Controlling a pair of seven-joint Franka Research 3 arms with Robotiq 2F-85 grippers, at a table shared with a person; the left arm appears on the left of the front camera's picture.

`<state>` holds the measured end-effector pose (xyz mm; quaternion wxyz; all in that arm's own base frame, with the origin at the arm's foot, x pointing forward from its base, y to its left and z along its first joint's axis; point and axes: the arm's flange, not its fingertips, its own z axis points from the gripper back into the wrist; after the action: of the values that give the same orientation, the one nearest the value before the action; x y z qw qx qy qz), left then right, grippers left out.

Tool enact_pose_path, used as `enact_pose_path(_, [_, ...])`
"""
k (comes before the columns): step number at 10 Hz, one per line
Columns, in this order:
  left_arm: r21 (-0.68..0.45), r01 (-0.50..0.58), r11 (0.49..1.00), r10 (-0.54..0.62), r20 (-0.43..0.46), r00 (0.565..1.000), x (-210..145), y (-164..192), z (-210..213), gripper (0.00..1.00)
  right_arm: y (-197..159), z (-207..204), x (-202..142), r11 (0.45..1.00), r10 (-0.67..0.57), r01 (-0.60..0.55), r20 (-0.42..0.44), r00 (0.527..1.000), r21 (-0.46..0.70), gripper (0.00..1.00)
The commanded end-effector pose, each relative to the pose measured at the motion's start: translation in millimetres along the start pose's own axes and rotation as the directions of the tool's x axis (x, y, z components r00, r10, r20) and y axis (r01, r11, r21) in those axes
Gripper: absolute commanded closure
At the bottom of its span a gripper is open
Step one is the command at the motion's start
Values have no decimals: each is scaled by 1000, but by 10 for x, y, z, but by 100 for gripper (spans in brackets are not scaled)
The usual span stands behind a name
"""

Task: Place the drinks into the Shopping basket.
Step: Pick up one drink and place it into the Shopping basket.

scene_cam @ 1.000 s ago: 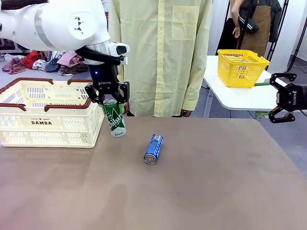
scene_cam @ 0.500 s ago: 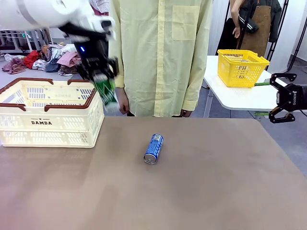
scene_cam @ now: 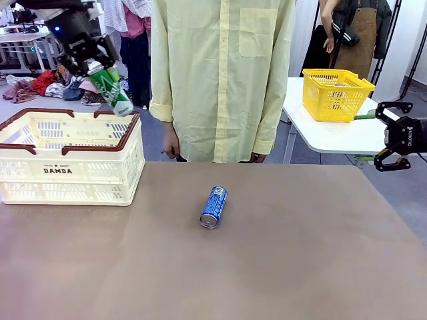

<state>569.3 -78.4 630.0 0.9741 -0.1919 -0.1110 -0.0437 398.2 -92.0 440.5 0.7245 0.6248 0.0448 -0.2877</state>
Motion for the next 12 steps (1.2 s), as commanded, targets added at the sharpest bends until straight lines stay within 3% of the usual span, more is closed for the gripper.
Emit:
enact_pose_path(1, [-4, -115, 993, 115, 21, 993, -40, 271, -137, 100, 26, 23, -10, 1000, 4, -4, -10, 1000, -8, 0])
enact_pose_path(4, [102, -144, 984, 149, -38, 988, -208, 753, -641, 100, 26, 23, -10, 1000, 4, -4, -10, 1000, -8, 0])
enact_pose_path(5, [110, -138, 984, 143, -44, 989, -271, 855, -818, 100, 26, 23, -10, 1000, 4, -4, -10, 1000, -8, 0])
enact_pose_path(6, [199, -172, 965, 178, -13, 984, -288, 934, -1029, 100, 26, 23, -10, 1000, 4, -4, -10, 1000, -8, 0])
enact_pose_path(7, [267, -179, 947, 188, -10, 982, -310, 993, -1214, 100, 26, 23, -10, 1000, 4, -4, -10, 1000, -8, 0])
enact_pose_path(12, [358, -153, 921, 178, -38, 983, -344, 1123, -1543, 100, 26, 23, -10, 1000, 4, -4, -10, 1000, -8, 0])
